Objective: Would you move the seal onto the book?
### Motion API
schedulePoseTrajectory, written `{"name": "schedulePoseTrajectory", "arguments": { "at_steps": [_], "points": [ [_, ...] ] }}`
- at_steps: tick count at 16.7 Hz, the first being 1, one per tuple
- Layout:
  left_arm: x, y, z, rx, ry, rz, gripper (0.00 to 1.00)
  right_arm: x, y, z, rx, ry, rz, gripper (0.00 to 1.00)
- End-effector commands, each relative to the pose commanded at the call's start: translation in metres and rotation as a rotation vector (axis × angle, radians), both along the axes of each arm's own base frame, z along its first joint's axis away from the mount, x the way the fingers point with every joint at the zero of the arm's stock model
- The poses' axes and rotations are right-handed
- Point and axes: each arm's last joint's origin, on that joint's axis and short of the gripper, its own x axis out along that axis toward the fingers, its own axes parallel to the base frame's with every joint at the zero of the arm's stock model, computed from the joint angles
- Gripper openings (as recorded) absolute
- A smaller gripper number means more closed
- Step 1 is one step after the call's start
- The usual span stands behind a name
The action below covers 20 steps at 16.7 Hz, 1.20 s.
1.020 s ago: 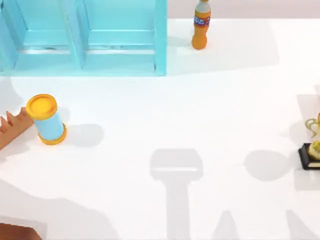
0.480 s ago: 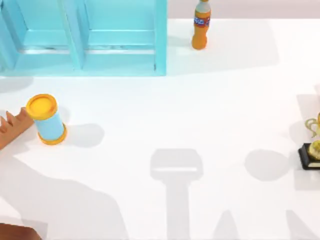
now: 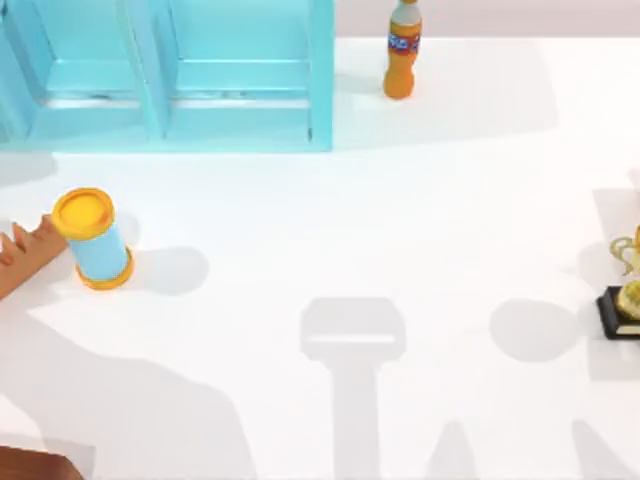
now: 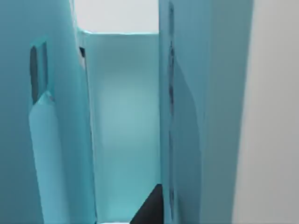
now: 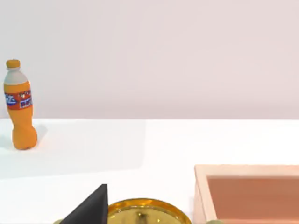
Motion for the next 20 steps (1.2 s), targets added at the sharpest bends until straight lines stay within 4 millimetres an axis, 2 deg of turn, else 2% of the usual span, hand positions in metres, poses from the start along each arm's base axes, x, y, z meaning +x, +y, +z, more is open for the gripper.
{"name": "schedulePoseTrajectory", "arguments": {
  "at_steps": [7,17,20],
  "points": [
    [0.000,0.000,0.000,0.000,0.000,0.000,0.02,0.000,0.000,0.000,0.000,0.000,0.000,1.00],
    [-0.001,0.000,0.001,0.000,0.001,0.001,0.00,0.000,0.000,0.000,0.000,0.000,0.000,1.00],
    [-0.010,0.006,0.018,-0.005,0.007,-0.001,0.00,0.000,0.000,0.000,0.000,0.000,0.000,1.00]
  ]
}}
